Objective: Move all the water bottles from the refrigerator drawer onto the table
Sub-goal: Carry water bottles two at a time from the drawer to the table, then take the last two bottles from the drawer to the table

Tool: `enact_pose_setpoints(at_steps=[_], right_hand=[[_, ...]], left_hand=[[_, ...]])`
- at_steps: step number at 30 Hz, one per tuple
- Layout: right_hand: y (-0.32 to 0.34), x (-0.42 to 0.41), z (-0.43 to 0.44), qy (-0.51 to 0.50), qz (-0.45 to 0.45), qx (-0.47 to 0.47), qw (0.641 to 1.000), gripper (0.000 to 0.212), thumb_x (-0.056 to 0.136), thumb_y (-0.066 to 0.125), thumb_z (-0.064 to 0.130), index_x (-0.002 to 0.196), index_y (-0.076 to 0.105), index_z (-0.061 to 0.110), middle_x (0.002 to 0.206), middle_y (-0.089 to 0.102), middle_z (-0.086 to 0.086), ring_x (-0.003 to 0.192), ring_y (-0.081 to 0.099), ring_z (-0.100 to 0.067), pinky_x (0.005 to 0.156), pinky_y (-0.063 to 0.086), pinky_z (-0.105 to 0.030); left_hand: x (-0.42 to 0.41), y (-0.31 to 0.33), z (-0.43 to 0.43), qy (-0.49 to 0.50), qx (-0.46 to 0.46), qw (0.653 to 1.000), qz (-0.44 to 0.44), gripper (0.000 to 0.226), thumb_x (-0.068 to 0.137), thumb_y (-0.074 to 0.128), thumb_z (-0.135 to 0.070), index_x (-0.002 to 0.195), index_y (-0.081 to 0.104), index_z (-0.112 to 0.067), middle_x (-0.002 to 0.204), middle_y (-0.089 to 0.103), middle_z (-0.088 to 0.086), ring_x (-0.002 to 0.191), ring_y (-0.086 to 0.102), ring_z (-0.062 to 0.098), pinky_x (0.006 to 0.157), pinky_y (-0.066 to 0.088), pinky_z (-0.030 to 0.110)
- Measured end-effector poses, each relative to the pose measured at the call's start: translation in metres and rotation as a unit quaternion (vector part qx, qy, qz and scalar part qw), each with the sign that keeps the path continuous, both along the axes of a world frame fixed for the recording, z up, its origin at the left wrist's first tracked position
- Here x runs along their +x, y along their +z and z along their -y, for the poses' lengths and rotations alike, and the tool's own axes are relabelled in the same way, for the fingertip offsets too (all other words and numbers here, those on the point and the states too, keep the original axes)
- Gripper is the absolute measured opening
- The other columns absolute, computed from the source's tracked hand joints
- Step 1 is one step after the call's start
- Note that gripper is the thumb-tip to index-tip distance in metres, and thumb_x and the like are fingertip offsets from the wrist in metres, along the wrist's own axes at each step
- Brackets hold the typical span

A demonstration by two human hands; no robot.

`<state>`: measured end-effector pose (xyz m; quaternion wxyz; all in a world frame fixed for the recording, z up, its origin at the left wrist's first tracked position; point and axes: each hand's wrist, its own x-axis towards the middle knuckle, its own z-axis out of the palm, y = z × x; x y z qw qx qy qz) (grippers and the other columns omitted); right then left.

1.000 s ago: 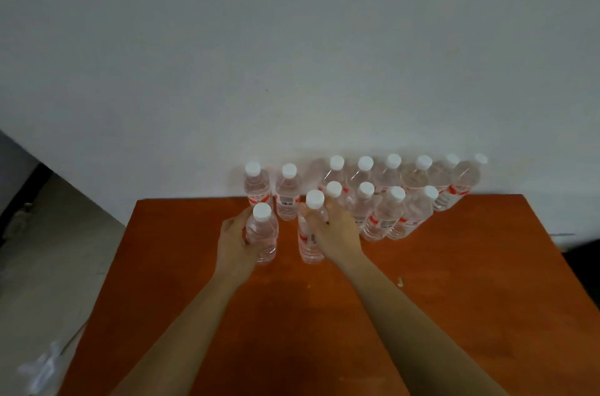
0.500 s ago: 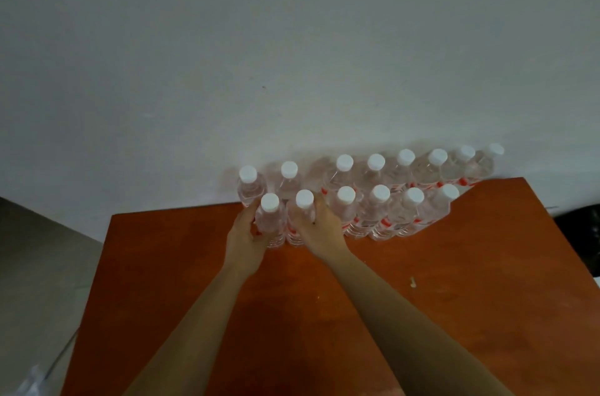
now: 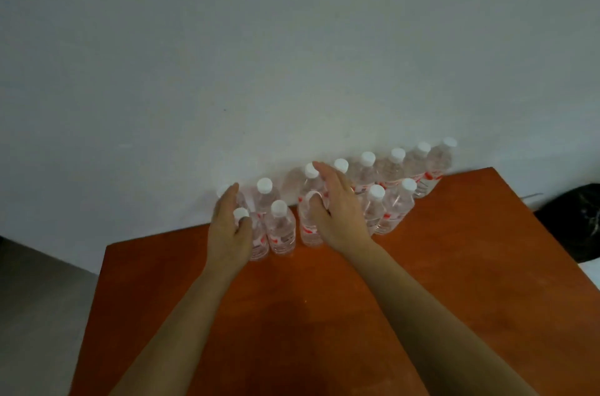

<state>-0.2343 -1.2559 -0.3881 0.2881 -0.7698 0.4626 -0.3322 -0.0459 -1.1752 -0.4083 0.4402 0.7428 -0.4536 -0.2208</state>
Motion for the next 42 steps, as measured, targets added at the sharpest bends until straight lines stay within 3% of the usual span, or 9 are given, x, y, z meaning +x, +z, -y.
enact_pose_setpoints(at_steps=[4,7,10,14,21,27,32,38,42], right_hand=[[0.026,-0.072,-0.006,-0.096,-0.041,-0.086,0.991,0.049,0.106,0.038,0.042,0.152,0.032,0.025,0.163,0.022,-0.001,0.147,0.028,-0.021,0.109,0.033,-0.037],[0.043,-0.148,-0.028,-0.16,-0.082,-0.14,0.974,0.055,0.107,0.032,0.046,0.157,0.025,0.025,0.167,0.011,-0.003,0.154,0.01,-0.022,0.12,0.025,-0.046],[0.062,-0.236,-0.061,-0.238,-0.108,-0.181,0.948,0.058,0.105,0.031,0.05,0.156,0.026,0.022,0.167,0.013,-0.008,0.154,0.01,-0.025,0.12,0.025,-0.051],[0.087,-0.368,-0.121,-0.332,-0.14,-0.195,0.912,0.06,0.104,0.035,0.049,0.158,0.022,0.025,0.167,0.009,-0.007,0.155,0.003,-0.023,0.122,0.019,-0.052],[0.113,-0.588,-0.256,-0.485,-0.185,-0.189,0.833,0.065,0.101,0.038,0.05,0.158,0.023,0.023,0.167,0.012,-0.01,0.154,0.006,-0.027,0.123,0.015,-0.05],[0.106,-0.715,-0.36,-0.573,-0.189,-0.17,0.779,0.069,0.098,0.043,0.049,0.158,0.02,0.025,0.167,0.01,-0.012,0.154,0.004,-0.027,0.124,0.009,-0.048],[0.093,-0.806,-0.431,-0.642,-0.2,-0.153,0.725,0.069,0.098,0.041,0.049,0.158,0.023,0.021,0.166,0.011,-0.013,0.154,0.007,-0.032,0.122,0.013,-0.052],[0.08,-0.932,-0.529,-0.725,-0.239,-0.114,0.635,0.076,0.099,0.037,0.058,0.16,0.008,0.024,0.167,0.001,-0.011,0.154,0.0,-0.029,0.123,0.007,-0.053],[0.083,-1.005,-0.595,-0.766,-0.279,-0.065,0.576,0.084,0.096,0.052,0.05,0.16,0.008,0.02,0.167,-0.001,-0.014,0.154,-0.002,-0.03,0.123,0.008,-0.053]], left_hand=[[-0.051,0.051,0.013,-0.029,-0.043,0.996,0.079,0.053,0.104,0.039,-0.04,0.154,0.028,-0.024,0.162,0.026,0.0,0.148,0.023,0.019,0.12,0.025,0.048],[-0.115,0.08,0.014,-0.078,-0.065,0.981,0.168,0.06,0.101,0.025,-0.051,0.156,0.023,-0.026,0.165,0.014,0.002,0.152,0.008,0.019,0.123,0.012,0.047],[-0.199,0.102,0.008,-0.138,-0.097,0.953,0.25,0.066,0.099,0.014,-0.056,0.157,0.02,-0.026,0.166,0.007,0.005,0.153,-0.001,0.022,0.123,0.006,0.05],[-0.336,0.127,-0.015,-0.222,-0.13,0.92,0.294,0.067,0.099,0.008,-0.062,0.158,0.011,-0.031,0.167,-0.004,0.001,0.152,-0.013,0.017,0.122,0.003,0.054],[-0.568,0.155,-0.088,-0.337,-0.22,0.836,0.374,0.067,0.101,0.017,-0.061,0.158,-0.002,-0.031,0.165,-0.016,0.003,0.15,-0.02,0.02,0.12,-0.006,0.051],[-0.717,0.163,-0.15,-0.44,-0.223,0.788,0.37,0.068,0.096,0.011,-0.065,0.15,-0.021,-0.039,0.161,-0.031,0.001,0.148,-0.028,0.021,0.121,-0.004,0.054],[-0.837,0.161,-0.185,-0.509,-0.263,0.734,0.365,0.068,0.099,0.02,-0.059,0.157,-0.001,-0.03,0.165,-0.017,0.007,0.149,-0.023,0.023,0.121,-0.002,0.054],[-1.014,0.141,-0.243,-0.62,-0.313,0.659,0.288,0.07,0.098,0.02,-0.059,0.159,0.007,-0.027,0.165,-0.012,0.008,0.152,-0.014,0.027,0.12,0.001,0.056],[-1.126,0.131,-0.294,-0.667,-0.315,0.627,0.253,0.071,0.098,0.018,-0.061,0.159,0.009,-0.025,0.166,-0.009,0.009,0.152,-0.013,0.028,0.12,0.005,0.059]])
